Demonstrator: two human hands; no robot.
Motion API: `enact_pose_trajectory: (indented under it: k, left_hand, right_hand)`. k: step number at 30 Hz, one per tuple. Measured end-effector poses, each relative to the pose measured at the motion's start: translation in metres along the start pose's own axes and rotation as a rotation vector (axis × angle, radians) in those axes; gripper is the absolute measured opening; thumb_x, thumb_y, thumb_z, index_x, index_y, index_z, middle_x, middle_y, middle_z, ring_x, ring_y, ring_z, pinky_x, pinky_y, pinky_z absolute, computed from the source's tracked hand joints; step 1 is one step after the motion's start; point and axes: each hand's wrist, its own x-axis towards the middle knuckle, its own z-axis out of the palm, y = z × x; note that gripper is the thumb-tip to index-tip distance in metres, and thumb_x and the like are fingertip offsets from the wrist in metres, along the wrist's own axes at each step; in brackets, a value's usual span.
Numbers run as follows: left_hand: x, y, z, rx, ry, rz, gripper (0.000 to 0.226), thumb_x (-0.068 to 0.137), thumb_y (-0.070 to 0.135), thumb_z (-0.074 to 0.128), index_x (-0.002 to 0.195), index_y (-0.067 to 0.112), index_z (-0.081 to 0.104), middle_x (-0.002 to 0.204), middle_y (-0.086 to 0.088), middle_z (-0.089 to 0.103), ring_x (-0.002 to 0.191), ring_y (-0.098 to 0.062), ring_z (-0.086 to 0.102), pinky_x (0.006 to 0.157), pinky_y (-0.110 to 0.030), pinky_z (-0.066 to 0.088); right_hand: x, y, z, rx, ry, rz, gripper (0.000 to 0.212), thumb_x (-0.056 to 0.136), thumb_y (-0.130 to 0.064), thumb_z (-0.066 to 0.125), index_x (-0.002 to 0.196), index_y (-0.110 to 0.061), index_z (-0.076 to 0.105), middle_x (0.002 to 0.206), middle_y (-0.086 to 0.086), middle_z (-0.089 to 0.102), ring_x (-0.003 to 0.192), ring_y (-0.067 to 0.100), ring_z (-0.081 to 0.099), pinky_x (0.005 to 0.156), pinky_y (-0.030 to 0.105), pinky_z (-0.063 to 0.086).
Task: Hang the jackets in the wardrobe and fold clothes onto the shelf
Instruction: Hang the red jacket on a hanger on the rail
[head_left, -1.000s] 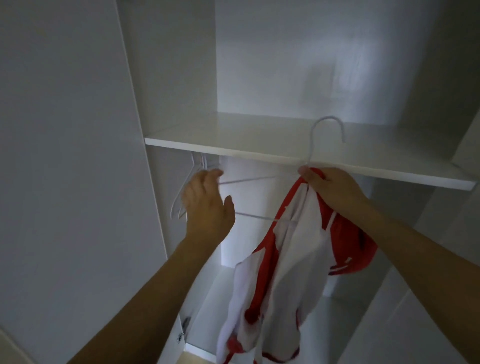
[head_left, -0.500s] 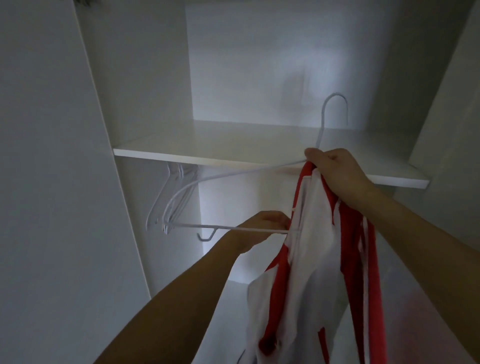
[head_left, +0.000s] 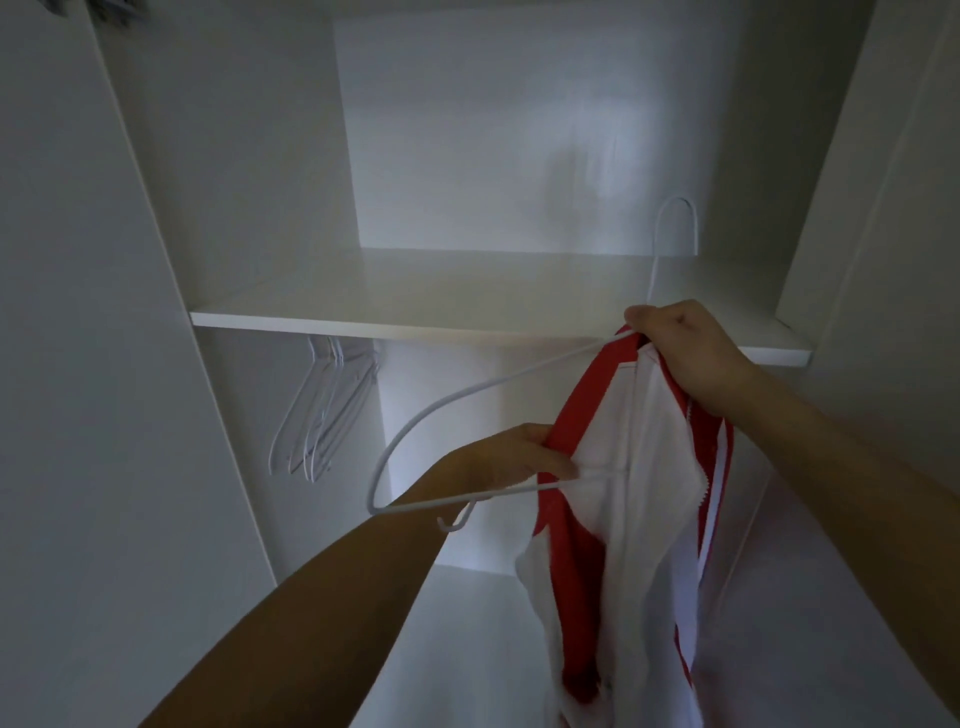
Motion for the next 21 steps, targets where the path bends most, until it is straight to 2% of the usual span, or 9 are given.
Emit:
enact_pose_trajectory:
  k: [3, 5, 7, 10, 13, 15, 16, 18, 21]
  left_hand:
    - [-0.011, -0.015, -0.013, 0.086, -0.004, -0.062, 0.032, 0.086, 0.013, 0.071, 0.118, 0.014, 0.068, 0.115, -0.003, 0.071, 0.105, -0.017, 0.067, 0.091, -0.025, 0.053]
    - [-0.023, -0.024, -0.029, 0.244, -0.052, -0.156, 0.022, 0.084, 0.024, 0.074, 0.105, 0.029, 0.07, 0.104, 0.01, 0.074, 0.097, -0.006, 0.069, 0.079, -0.013, 0.051]
    - [-0.036, -0.033, -0.051, 0.457, -0.051, -0.261, 0.021, 0.082, 0.037, 0.075, 0.099, 0.025, 0.073, 0.099, 0.007, 0.074, 0.096, -0.013, 0.069, 0.079, -0.019, 0.052]
    - [-0.056, -0.04, -0.083, 0.625, 0.082, -0.358, 0.027, 0.086, 0.041, 0.069, 0.095, 0.016, 0.071, 0.097, 0.001, 0.071, 0.093, -0.019, 0.067, 0.078, -0.025, 0.052]
    - [-0.077, -0.037, -0.106, 0.36, 0.324, -0.389, 0.027, 0.088, 0.03, 0.069, 0.103, 0.008, 0.072, 0.101, -0.01, 0.074, 0.093, -0.026, 0.071, 0.088, -0.038, 0.057]
    - [-0.088, -0.025, -0.113, 0.145, 0.48, -0.375, 0.022, 0.086, 0.02, 0.068, 0.1, 0.003, 0.073, 0.099, -0.02, 0.073, 0.089, -0.034, 0.071, 0.088, -0.047, 0.057]
    - [-0.092, -0.018, -0.116, 0.05, 0.541, -0.371, 0.021, 0.085, 0.017, 0.067, 0.097, 0.001, 0.072, 0.097, -0.023, 0.073, 0.085, -0.035, 0.071, 0.086, -0.049, 0.058]
    - [-0.097, 0.0, -0.12, -0.12, 0.591, -0.346, 0.025, 0.083, 0.015, 0.064, 0.1, -0.001, 0.071, 0.095, -0.023, 0.073, 0.076, -0.034, 0.07, 0.08, -0.048, 0.058]
    - [-0.096, 0.028, -0.118, -0.26, 0.583, -0.215, 0.023, 0.085, 0.012, 0.059, 0.102, 0.002, 0.07, 0.088, -0.02, 0.072, 0.065, -0.027, 0.067, 0.065, -0.036, 0.058]
  right_hand:
    - [-0.004, 0.008, -0.003, -0.075, 0.022, -0.009, 0.064, 0.096, -0.042, 0.051, 0.068, 0.016, 0.058, 0.065, 0.032, 0.058, 0.055, 0.032, 0.056, 0.067, 0.027, 0.05]
    - [-0.007, 0.015, -0.002, -0.179, 0.018, -0.002, 0.059, 0.095, -0.04, 0.055, 0.059, 0.006, 0.06, 0.053, 0.016, 0.056, 0.048, 0.02, 0.053, 0.06, 0.026, 0.045]
    - [-0.009, 0.022, 0.0, -0.279, 0.006, 0.004, 0.05, 0.094, -0.037, 0.057, 0.051, -0.012, 0.064, 0.047, -0.001, 0.057, 0.043, 0.008, 0.052, 0.053, 0.023, 0.043]
    - [-0.009, 0.025, 0.005, -0.359, -0.004, -0.003, 0.042, 0.094, -0.037, 0.057, 0.056, -0.023, 0.066, 0.053, -0.003, 0.063, 0.051, 0.008, 0.058, 0.051, 0.021, 0.039]
    - [-0.006, 0.03, 0.013, -0.496, -0.028, -0.013, 0.038, 0.093, -0.037, 0.058, 0.064, -0.014, 0.068, 0.061, 0.003, 0.063, 0.057, 0.015, 0.056, 0.047, 0.011, 0.034]
    - [-0.003, 0.034, 0.022, -0.56, -0.021, -0.003, 0.041, 0.092, -0.041, 0.058, 0.069, -0.009, 0.069, 0.066, 0.007, 0.064, 0.058, 0.013, 0.054, 0.048, 0.012, 0.035]
    - [-0.001, 0.036, 0.027, -0.582, -0.014, 0.003, 0.042, 0.092, -0.045, 0.055, 0.07, -0.012, 0.069, 0.068, 0.006, 0.064, 0.06, 0.013, 0.055, 0.052, 0.019, 0.037]
    - [0.003, 0.035, 0.038, -0.633, 0.021, -0.006, 0.044, 0.091, -0.053, 0.049, 0.066, -0.019, 0.063, 0.067, 0.002, 0.061, 0.063, 0.018, 0.055, 0.055, 0.028, 0.035]
    - [0.012, 0.025, 0.057, -0.667, 0.076, -0.066, 0.048, 0.091, -0.059, 0.043, 0.063, -0.02, 0.05, 0.062, -0.001, 0.054, 0.06, 0.02, 0.052, 0.052, 0.028, 0.029]
